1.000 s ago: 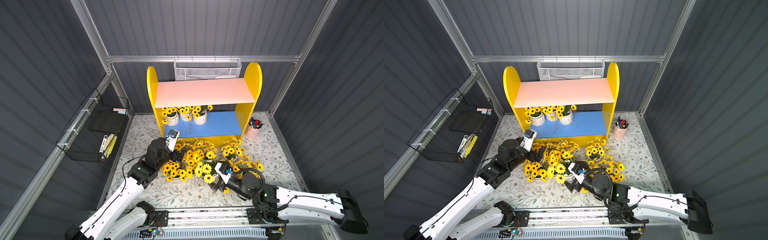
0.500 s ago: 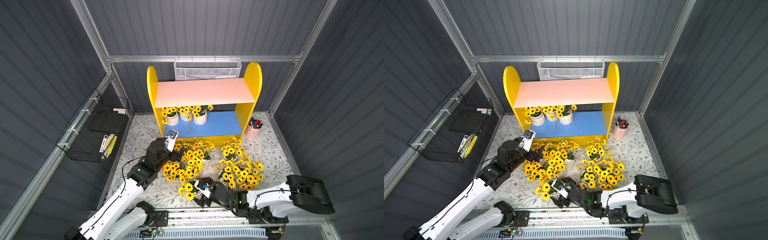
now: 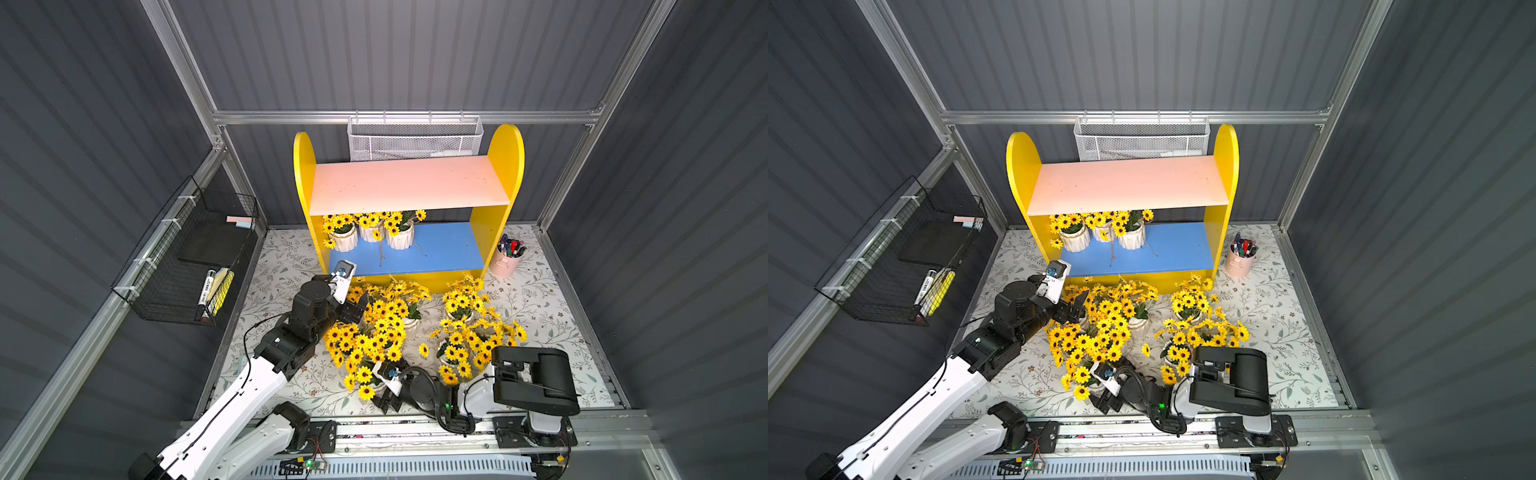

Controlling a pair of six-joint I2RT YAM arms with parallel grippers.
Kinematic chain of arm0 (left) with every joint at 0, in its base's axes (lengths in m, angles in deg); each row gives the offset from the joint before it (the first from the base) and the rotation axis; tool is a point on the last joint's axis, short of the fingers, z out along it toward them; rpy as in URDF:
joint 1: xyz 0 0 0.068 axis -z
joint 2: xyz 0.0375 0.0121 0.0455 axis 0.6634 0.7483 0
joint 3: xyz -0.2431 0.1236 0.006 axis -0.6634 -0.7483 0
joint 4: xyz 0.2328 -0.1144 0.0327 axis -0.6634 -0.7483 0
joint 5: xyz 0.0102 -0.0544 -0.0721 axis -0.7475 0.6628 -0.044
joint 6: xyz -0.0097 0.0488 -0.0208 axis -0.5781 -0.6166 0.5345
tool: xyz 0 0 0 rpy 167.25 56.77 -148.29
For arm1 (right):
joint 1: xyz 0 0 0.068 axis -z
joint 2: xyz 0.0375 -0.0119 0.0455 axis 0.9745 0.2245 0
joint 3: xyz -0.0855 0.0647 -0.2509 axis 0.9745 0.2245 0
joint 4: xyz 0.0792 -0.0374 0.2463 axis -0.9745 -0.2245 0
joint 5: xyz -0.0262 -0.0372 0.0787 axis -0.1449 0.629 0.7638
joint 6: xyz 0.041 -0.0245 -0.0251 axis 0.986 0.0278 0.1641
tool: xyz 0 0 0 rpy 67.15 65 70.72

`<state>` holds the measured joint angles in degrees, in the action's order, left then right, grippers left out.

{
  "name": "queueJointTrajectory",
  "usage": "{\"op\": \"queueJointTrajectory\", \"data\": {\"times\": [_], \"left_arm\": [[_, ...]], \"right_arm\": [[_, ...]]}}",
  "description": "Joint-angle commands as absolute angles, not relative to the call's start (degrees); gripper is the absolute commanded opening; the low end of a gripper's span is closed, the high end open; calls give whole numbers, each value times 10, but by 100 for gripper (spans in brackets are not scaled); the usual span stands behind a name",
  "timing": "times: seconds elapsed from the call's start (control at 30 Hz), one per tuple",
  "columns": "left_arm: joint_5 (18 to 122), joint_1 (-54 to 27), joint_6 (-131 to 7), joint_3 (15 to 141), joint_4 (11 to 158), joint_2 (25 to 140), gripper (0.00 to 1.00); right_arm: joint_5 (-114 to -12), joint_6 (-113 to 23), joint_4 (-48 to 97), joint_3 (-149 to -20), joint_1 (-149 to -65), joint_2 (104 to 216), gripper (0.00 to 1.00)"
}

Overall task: Take the sunflower pots off the shelves
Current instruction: Place the sunflower pot at the center of the board.

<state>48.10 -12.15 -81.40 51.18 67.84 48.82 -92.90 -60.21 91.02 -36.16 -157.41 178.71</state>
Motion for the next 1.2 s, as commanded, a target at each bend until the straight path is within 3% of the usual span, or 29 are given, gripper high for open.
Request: {"op": "queueJointTrajectory", "data": {"times": [0.0, 0.13, 0.7, 0.97, 1.17], "left_arm": [[478, -124, -823, 509, 686, 479, 99], [479, -124, -824, 510, 685, 480, 99], [495, -124, -820, 519, 674, 487, 99], [495, -124, -820, 519, 674, 487, 99], [492, -124, -821, 519, 674, 486, 99]], "right_arm": [[-947, -584, 941, -371, -1569, 1765, 77], [-942, -600, 890, -367, -1568, 1741, 99], [-891, -517, 382, -413, -1555, 1573, 99], [-900, -499, 350, -426, -1530, 1580, 99], [-880, -515, 365, -440, -1506, 1587, 93]]}}
